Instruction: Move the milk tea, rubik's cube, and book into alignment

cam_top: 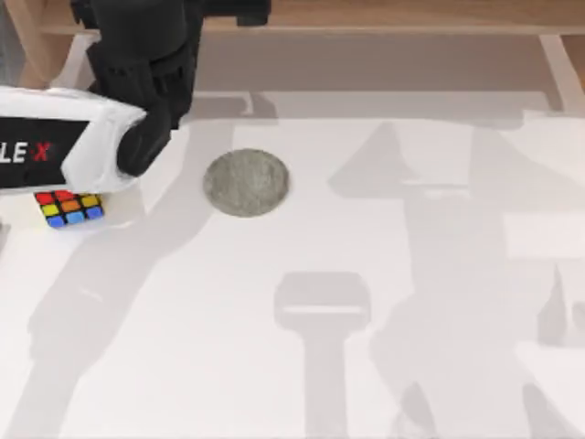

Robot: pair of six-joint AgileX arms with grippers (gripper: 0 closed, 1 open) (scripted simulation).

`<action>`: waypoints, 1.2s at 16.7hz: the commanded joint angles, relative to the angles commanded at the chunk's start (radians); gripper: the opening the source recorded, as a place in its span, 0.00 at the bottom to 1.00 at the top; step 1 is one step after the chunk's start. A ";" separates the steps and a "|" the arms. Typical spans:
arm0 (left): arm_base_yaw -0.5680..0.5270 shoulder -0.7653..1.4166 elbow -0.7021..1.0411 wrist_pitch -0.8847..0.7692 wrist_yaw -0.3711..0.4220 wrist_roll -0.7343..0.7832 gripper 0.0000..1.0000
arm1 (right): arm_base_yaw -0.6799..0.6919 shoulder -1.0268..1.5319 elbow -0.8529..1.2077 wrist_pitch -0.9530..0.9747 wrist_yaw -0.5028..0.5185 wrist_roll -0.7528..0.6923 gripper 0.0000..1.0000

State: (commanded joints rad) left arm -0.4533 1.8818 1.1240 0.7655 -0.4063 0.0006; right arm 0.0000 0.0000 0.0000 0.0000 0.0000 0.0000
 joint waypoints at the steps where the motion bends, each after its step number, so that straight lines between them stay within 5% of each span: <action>1: 0.000 0.000 0.000 0.000 0.000 0.000 1.00 | 0.000 0.000 0.000 0.000 0.000 0.000 1.00; 6: 0.007 0.009 0.011 -0.006 0.005 0.000 1.00 | 0.000 0.000 0.000 0.000 0.000 0.000 1.00; 15: 0.060 0.228 0.340 -0.112 0.063 -0.002 1.00 | 0.000 0.000 0.000 0.000 0.000 0.000 1.00; 20: 0.067 0.253 0.378 -0.127 0.071 -0.002 1.00 | 0.000 0.000 0.000 0.000 0.000 0.000 1.00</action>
State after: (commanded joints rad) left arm -0.3861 2.1346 1.5018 0.6387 -0.3355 -0.0017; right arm 0.0000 0.0000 0.0000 0.0000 0.0000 0.0000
